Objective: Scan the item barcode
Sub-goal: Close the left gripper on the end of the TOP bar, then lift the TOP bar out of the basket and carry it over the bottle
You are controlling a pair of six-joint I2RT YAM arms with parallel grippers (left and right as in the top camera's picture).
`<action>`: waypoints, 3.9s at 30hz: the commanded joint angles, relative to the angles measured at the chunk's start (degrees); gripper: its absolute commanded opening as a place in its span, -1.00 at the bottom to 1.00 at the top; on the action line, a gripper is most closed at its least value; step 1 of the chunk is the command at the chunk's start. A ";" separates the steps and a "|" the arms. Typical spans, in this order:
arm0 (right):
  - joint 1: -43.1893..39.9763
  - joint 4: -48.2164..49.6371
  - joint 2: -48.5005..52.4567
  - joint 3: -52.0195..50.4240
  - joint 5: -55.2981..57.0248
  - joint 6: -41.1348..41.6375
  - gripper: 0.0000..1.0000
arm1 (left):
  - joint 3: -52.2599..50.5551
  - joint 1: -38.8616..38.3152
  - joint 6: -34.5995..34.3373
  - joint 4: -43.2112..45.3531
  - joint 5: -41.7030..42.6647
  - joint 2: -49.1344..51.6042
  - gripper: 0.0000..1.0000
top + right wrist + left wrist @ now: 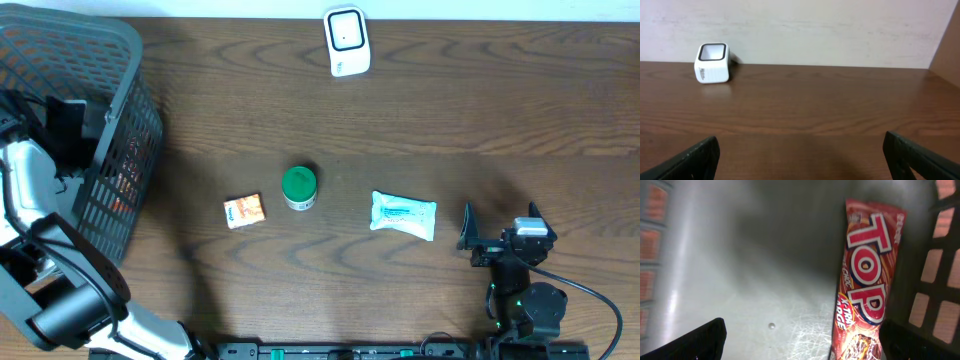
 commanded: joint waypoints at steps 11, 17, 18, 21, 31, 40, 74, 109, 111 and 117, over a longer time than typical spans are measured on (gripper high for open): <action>-0.52 -0.09 -0.13 -0.20 0.55 0.96 0.98 | 1.01 -0.13 1.84 -2.38 7.45 2.64 0.96; -0.50 -0.09 -0.13 -0.20 0.57 0.96 0.99 | 1.01 -0.13 1.84 -2.27 8.52 5.64 0.96; -0.50 -0.09 -0.13 -0.20 0.55 0.96 0.99 | 1.01 -0.13 1.81 -2.25 8.52 6.56 0.96; -0.50 -0.09 -0.13 -0.20 0.57 0.96 0.98 | 1.01 -0.13 1.38 -1.88 8.55 8.68 0.96; -0.52 -0.09 -0.13 -0.20 0.55 0.96 0.99 | 1.01 -0.13 0.94 0.76 4.74 10.62 -0.02; -0.50 -0.09 -0.13 -0.20 0.55 0.96 0.98 | 1.31 -0.13 -3.28 0.90 -7.26 6.62 -0.85; -0.50 -0.09 -0.13 -0.20 0.55 0.96 0.98 | 1.99 -19.82 -36.57 -6.69 32.37 -38.05 -0.86; -0.50 -0.09 -0.13 -0.20 0.55 0.96 0.99 | 1.95 -51.93 -41.11 -9.62 76.72 9.40 -0.85; -0.50 -0.09 -0.13 -0.20 0.57 0.96 0.99 | 1.95 -51.93 -42.91 -9.62 76.72 9.53 -0.85; -0.52 -0.09 -0.13 -0.20 0.55 0.96 0.98 | 1.95 -51.93 -50.64 -9.60 76.63 9.53 -0.85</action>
